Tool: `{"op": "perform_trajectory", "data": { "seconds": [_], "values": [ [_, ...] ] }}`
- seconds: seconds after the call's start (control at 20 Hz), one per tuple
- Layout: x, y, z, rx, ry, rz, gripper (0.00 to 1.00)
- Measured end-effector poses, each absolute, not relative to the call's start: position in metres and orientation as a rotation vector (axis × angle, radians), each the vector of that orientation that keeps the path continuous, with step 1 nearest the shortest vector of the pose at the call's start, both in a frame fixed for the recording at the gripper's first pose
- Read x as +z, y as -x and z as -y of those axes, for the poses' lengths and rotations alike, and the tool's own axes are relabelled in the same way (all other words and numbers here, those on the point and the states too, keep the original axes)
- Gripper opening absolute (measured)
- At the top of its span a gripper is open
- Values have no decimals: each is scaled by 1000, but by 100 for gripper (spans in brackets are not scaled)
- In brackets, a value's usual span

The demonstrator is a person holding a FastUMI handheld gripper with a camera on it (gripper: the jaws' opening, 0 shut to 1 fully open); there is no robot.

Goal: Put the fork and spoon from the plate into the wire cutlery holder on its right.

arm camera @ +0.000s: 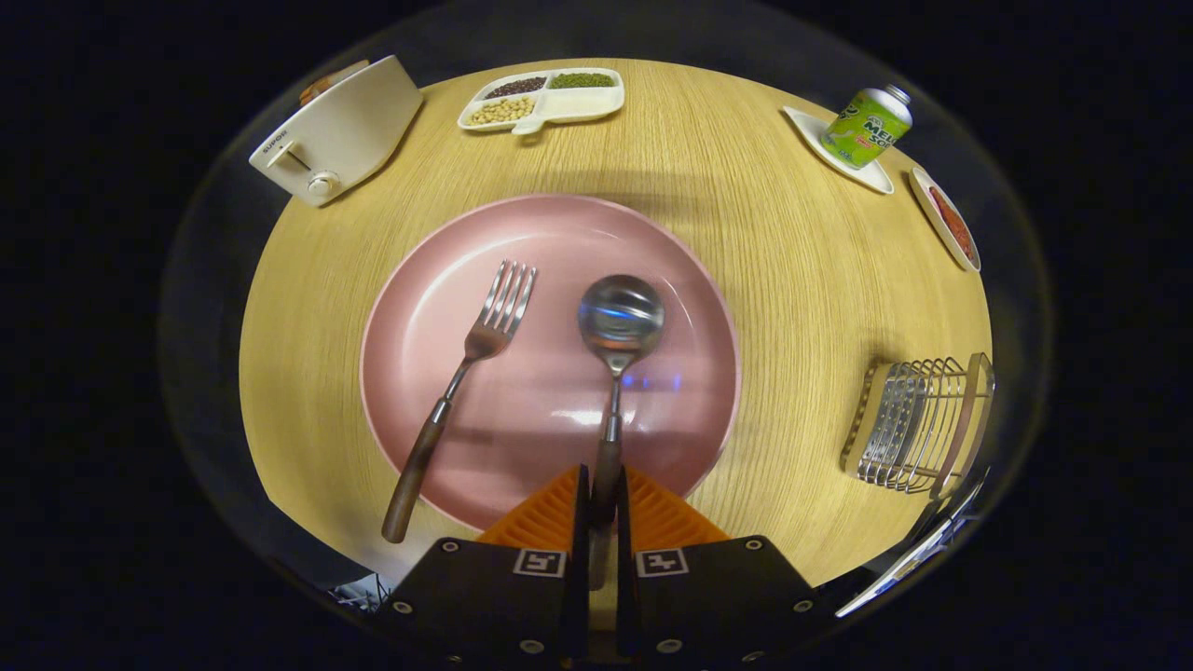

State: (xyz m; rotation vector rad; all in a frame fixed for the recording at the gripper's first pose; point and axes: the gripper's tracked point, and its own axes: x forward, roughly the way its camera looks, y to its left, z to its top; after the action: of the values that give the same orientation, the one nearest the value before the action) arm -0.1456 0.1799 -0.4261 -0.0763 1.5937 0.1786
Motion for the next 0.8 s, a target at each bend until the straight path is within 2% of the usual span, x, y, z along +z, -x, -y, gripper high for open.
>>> {"op": "perform_trajectory", "data": {
  "seconds": [0.3, 0.8],
  "values": [
    [-425, 145, -176, 199, 85, -1589, 5],
    [-386, 138, -161, 181, -6, -1479, 5]
  ]
}}
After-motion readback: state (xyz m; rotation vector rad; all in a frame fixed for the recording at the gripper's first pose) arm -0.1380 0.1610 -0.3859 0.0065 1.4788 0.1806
